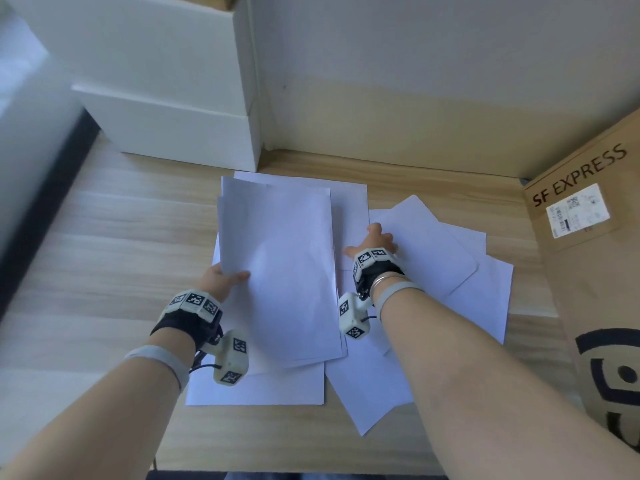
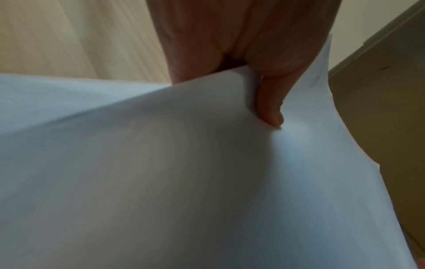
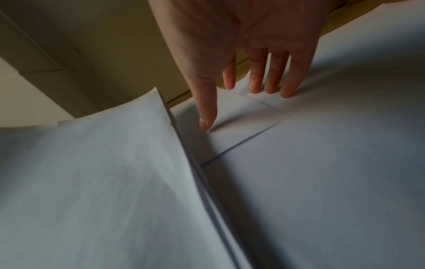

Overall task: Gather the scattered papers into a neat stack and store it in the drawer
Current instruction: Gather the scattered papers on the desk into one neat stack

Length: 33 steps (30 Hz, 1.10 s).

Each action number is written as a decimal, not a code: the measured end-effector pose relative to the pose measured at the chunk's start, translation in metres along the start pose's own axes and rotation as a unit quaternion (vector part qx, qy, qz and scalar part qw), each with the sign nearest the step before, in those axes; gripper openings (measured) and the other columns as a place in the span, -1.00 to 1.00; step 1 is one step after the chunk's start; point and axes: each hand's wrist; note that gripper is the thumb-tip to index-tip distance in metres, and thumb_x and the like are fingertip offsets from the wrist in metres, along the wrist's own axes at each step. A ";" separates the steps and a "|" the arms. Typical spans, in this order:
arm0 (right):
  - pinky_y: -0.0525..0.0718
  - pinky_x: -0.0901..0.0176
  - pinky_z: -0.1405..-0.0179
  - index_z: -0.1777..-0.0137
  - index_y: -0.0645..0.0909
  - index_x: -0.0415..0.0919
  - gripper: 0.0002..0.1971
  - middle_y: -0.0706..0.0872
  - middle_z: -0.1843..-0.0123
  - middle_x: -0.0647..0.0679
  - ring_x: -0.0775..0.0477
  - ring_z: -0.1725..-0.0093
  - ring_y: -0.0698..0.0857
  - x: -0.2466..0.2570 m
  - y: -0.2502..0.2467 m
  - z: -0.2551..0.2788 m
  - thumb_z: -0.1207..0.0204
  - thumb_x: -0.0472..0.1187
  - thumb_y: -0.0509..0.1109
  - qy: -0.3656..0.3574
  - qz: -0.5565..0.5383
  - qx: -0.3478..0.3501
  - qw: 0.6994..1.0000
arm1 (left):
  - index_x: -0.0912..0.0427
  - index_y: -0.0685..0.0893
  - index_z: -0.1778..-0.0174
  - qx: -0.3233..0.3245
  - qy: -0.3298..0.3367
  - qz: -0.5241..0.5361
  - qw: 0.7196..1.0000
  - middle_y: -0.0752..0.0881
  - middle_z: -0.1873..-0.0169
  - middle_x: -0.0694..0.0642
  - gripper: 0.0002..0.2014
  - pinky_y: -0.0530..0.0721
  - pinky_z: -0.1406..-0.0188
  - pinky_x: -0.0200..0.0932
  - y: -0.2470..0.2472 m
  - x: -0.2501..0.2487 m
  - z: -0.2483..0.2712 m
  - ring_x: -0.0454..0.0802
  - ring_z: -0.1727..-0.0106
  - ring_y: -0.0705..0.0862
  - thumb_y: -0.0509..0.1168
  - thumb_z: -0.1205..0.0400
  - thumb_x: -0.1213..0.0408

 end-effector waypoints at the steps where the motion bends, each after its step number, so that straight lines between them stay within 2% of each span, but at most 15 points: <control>1: 0.48 -0.11 -0.26 -0.45 0.28 -0.09 -0.33 0.32 -0.42 -0.20 -0.31 -0.44 0.32 0.002 0.004 -0.001 -0.38 -0.14 0.50 -0.002 0.001 -0.002 1.000 | 0.47 0.57 -0.30 0.001 -0.002 0.004 1.000 0.65 -0.21 0.48 -0.62 0.54 -0.13 0.05 0.001 0.000 -0.001 0.13 -0.02 0.57 0.34 -0.56 0.44; 4: 0.49 -0.16 -0.29 -0.46 0.25 -0.07 -0.31 0.29 -0.42 -0.22 -0.34 -0.40 0.33 0.006 0.011 -0.002 -0.37 -0.23 0.49 -0.020 0.000 -0.008 1.000 | 0.48 0.56 -0.31 0.000 -0.005 0.011 1.000 0.65 -0.06 0.37 -0.62 0.53 -0.08 0.01 0.005 0.000 -0.004 0.14 -0.02 0.57 0.33 -0.56 0.47; 6: 0.54 -0.07 -0.22 -0.46 0.24 -0.08 -0.36 0.30 -0.41 -0.22 -0.32 -0.30 0.47 0.005 0.012 -0.004 -0.42 -0.31 0.41 -0.027 -0.047 0.001 0.999 | 0.48 0.57 -0.30 0.004 -0.011 0.011 1.000 0.62 0.01 0.28 -0.63 0.55 -0.09 0.01 0.007 -0.001 -0.006 0.15 -0.01 0.58 0.33 -0.56 0.46; 8: 0.51 0.02 -0.13 -0.49 0.23 -0.07 -0.39 0.35 -0.43 -0.24 -0.28 -0.22 0.55 0.004 0.010 -0.005 -0.48 -0.34 0.36 -0.028 -0.113 0.007 0.993 | 0.47 0.59 -0.27 0.008 -0.018 0.006 1.000 0.64 0.00 0.31 -0.64 0.60 -0.22 0.12 0.009 -0.002 -0.007 0.17 -0.01 0.60 0.35 -0.56 0.44; 9: 0.50 0.04 -0.13 -0.53 0.20 -0.06 -0.34 0.37 -0.45 -0.26 -0.27 -0.26 0.54 0.003 0.009 -0.006 -0.48 -0.34 0.38 -0.039 -0.115 0.003 0.993 | 0.46 0.60 -0.26 0.008 -0.022 0.008 1.000 0.66 -0.02 0.34 -0.64 0.59 -0.28 0.21 0.010 -0.003 -0.007 0.19 -0.01 0.61 0.36 -0.55 0.43; 11: 0.51 0.05 -0.14 -0.59 0.14 -0.04 -0.24 0.44 -0.45 -0.28 -0.27 -0.35 0.55 -0.001 0.007 -0.008 -0.46 -0.36 0.42 -0.058 -0.119 0.000 0.991 | 0.43 0.62 -0.23 0.007 -0.023 0.007 1.000 0.68 -0.06 0.40 -0.66 0.56 -0.32 0.32 0.011 -0.004 -0.009 0.20 -0.01 0.63 0.37 -0.54 0.42; 13: 0.54 0.07 -0.11 -0.57 0.19 -0.03 -0.27 0.56 -0.36 -0.24 -0.27 -0.31 0.60 -0.007 -0.002 -0.009 -0.46 -0.37 0.42 -0.030 -0.140 0.011 0.990 | 0.41 0.63 -0.23 0.010 -0.019 0.002 1.000 0.69 -0.05 0.39 -0.65 0.56 -0.32 0.34 0.012 -0.005 -0.011 0.21 -0.02 0.64 0.38 -0.53 0.41; 16: 0.59 0.08 -0.09 -0.18 0.54 -0.24 -0.74 0.68 -0.05 -0.20 -0.28 -0.17 0.65 -0.020 -0.027 -0.011 -0.49 -0.32 0.37 -0.010 -0.037 0.033 0.999 | 0.41 0.62 -0.25 0.021 -0.018 -0.001 1.000 0.67 0.01 0.32 -0.65 0.56 -0.32 0.34 0.016 -0.010 -0.011 0.22 -0.01 0.64 0.37 -0.54 0.41; 18: 0.60 0.07 -0.17 -0.12 0.59 -0.35 -0.80 0.70 -0.15 -0.26 -0.30 -0.24 0.66 -0.033 -0.043 -0.014 -0.51 -0.35 0.35 0.005 0.069 0.041 0.997 | 0.41 0.61 -0.25 0.031 -0.017 -0.006 0.999 0.68 0.00 0.33 -0.64 0.56 -0.31 0.36 0.020 -0.012 -0.011 0.27 -0.04 0.67 0.38 -0.54 0.39; 20: 0.58 0.00 -0.23 0.00 0.60 -0.34 -0.87 0.67 -0.26 -0.31 -0.31 -0.31 0.62 -0.048 -0.059 -0.016 -0.47 -0.39 0.38 0.030 0.137 0.037 0.989 | 0.37 0.63 -0.23 0.044 -0.013 -0.009 0.999 0.69 -0.02 0.33 -0.64 0.56 -0.31 0.37 0.025 -0.014 -0.011 0.36 -0.12 0.69 0.39 -0.53 0.35; 21: 0.54 -0.05 -0.28 -0.03 0.61 -0.34 -0.86 0.63 -0.31 -0.33 -0.32 -0.36 0.57 -0.056 -0.066 -0.019 -0.49 -0.39 0.35 0.041 0.147 0.029 0.988 | 0.36 0.63 -0.23 0.049 -0.012 -0.011 0.999 0.70 -0.02 0.33 -0.65 0.56 -0.31 0.37 0.029 -0.016 -0.010 0.38 -0.14 0.69 0.39 -0.53 0.35; 23: 0.39 -0.12 -0.38 -0.24 0.56 -0.31 -0.72 0.54 -0.39 -0.30 -0.31 -0.45 0.42 -0.072 -0.080 -0.025 -0.56 -0.38 0.20 0.064 0.161 -0.001 0.985 | 0.35 0.63 -0.23 0.059 -0.011 -0.010 0.998 0.70 -0.02 0.33 -0.65 0.56 -0.32 0.36 0.036 -0.019 -0.007 0.34 -0.10 0.69 0.39 -0.54 0.35; 27: 0.31 -0.18 -0.36 -0.38 0.44 -0.17 -0.61 0.50 -0.38 -0.23 -0.28 -0.47 0.31 -0.089 -0.099 -0.037 -0.59 -0.39 0.09 0.077 0.153 -0.053 0.984 | 0.33 0.64 -0.21 0.079 -0.015 -0.002 0.997 0.70 -0.05 0.38 -0.67 0.55 -0.32 0.37 0.050 -0.022 -0.003 0.36 -0.11 0.68 0.39 -0.53 0.37; 30: 0.32 -0.23 -0.33 -0.45 0.34 -0.04 -0.51 0.33 -0.46 -0.19 -0.28 -0.46 0.26 -0.096 -0.100 -0.036 -0.55 -0.41 0.17 0.084 0.075 -0.116 0.987 | 0.30 0.63 -0.16 0.093 -0.018 0.006 0.995 0.68 0.05 0.34 -0.74 0.58 -0.29 0.29 0.059 -0.023 0.002 0.27 -0.01 0.65 0.36 -0.55 0.42; 33: 0.37 -0.26 -0.31 -0.50 0.20 -0.04 -0.40 0.17 -0.51 -0.20 -0.30 -0.44 0.25 -0.099 -0.090 -0.021 -0.50 -0.31 0.32 0.151 -0.022 -0.124 0.980 | 0.33 0.62 -0.18 0.102 -0.019 0.002 0.995 0.66 0.03 0.35 -0.73 0.57 -0.29 0.32 0.064 -0.022 0.003 0.26 -0.01 0.63 0.36 -0.55 0.42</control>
Point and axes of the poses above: each hand's wrist, its own z-axis away from the middle knuckle, its own y-axis out of the palm, x = y × z
